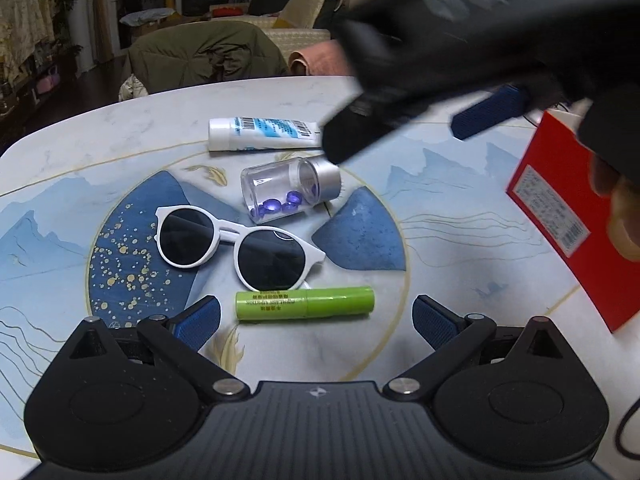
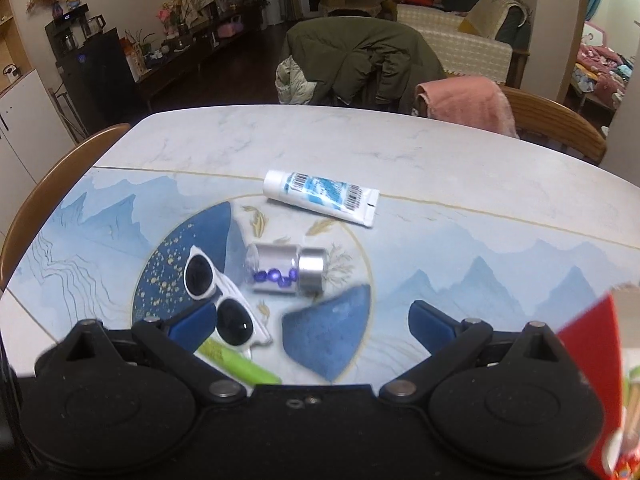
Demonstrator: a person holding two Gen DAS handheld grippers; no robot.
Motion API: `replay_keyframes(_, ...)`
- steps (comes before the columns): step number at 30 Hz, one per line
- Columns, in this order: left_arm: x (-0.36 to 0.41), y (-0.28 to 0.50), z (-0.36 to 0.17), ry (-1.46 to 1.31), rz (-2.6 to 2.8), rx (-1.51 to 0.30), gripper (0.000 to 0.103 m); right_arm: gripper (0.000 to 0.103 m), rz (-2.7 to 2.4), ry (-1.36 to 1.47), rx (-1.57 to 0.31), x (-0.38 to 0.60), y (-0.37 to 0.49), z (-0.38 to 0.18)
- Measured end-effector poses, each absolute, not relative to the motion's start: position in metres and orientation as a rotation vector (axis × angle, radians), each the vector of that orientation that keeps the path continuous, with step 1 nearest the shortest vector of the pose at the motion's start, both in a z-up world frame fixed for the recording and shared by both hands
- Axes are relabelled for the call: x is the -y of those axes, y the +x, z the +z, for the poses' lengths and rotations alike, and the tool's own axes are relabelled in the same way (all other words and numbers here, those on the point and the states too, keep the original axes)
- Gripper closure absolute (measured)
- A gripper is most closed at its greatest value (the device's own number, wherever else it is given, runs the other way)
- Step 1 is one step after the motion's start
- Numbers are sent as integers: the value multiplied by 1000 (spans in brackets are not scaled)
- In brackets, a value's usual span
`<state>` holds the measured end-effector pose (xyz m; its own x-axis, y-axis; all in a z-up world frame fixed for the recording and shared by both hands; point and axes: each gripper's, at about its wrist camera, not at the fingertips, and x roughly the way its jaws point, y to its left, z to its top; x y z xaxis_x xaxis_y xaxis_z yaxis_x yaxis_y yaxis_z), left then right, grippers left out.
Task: Organize rigid objects
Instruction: 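Withdraw both tools from the shoebox toward the pill bottle and sunglasses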
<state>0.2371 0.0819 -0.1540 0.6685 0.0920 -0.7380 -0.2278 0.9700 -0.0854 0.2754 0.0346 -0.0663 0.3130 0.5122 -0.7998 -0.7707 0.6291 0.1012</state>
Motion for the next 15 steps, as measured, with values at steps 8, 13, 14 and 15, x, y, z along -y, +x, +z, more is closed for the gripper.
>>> replay_keyframes(8, -75, 245, -165, -148, 238, -827, 0, 1, 912, -374, -921, -81, 290, -79)
replay_keyframes(13, -75, 248, -171, -146, 251, -820, 0, 1, 916, -412, -940, -103, 294, -94)
replay_keyframes(14, -74, 248, -171, -139, 259, -816, 0, 1, 914, -414, -947, -106, 295, -97)
replay_keyframes(15, -74, 248, -172, -134, 266, -815, 0, 1, 911, -418, -953, -108, 296, -100)
